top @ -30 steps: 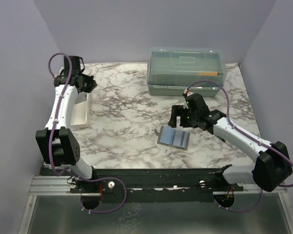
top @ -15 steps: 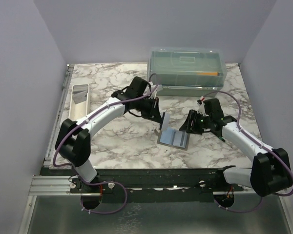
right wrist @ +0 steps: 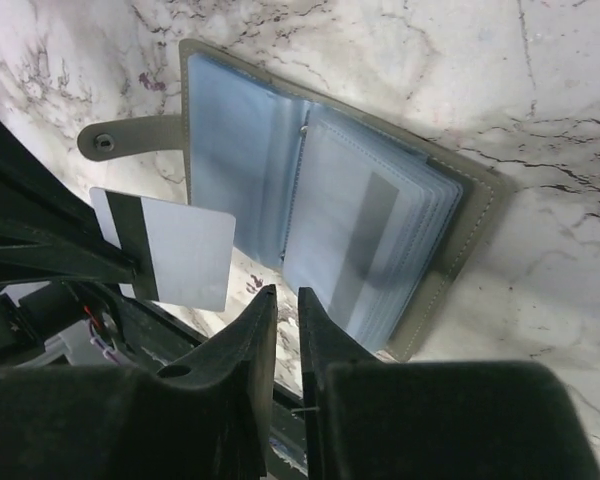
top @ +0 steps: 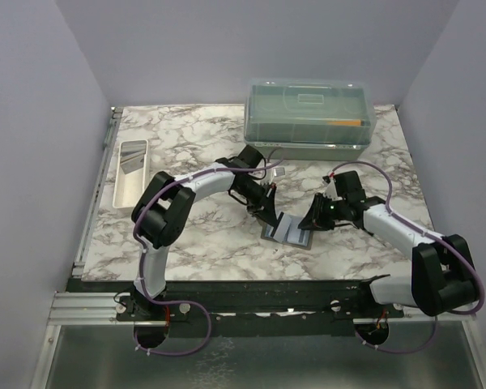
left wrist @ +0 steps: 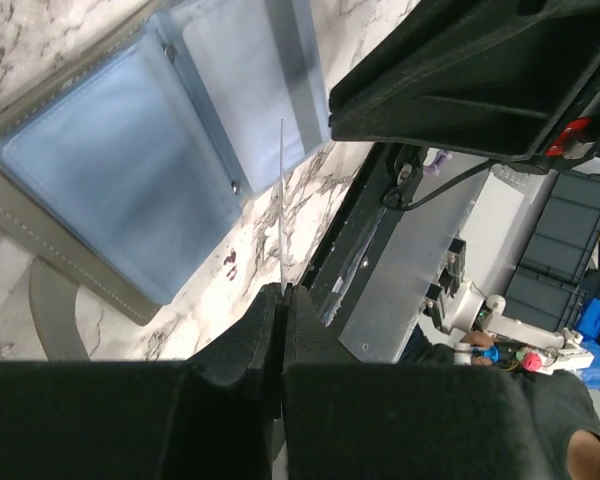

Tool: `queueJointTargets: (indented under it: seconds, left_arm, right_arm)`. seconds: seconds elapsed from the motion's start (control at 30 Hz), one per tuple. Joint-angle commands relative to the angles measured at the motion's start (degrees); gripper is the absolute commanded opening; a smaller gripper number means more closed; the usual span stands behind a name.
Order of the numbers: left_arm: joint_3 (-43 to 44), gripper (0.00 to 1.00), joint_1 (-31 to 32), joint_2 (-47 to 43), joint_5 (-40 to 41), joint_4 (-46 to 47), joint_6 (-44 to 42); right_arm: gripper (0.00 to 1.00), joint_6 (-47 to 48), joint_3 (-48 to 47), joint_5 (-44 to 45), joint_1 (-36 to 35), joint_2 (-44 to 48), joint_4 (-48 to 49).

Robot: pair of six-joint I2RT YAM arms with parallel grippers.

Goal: Put the credit cards into the card holder
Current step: Insert the credit card into the card holder.

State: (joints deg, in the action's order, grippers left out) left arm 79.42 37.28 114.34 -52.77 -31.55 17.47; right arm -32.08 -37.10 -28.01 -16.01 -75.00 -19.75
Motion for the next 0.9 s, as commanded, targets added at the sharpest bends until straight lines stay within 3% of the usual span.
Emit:
queueJointTargets:
  seconds: [0.0,0.4,0.87]
  left_arm:
    - [3.3,0.0,0.78,1.98,-4.84,0.38,-0.69]
    - [4.98,0.0,0.89,7.29,-4.6,0.33,1.55]
    - [4.77,0.0,-0.77,8.49,-4.56,0.31,1.98]
  right_arm:
    - [0.16,0.1,0.12,3.73,0.12,-1.92,0.44]
    - [0.15,-2.31,2.21,10.95,0.1,-5.55,0.54]
    - [0.15,-2.31,1.77,11.1,0.1,-6.89,0.26]
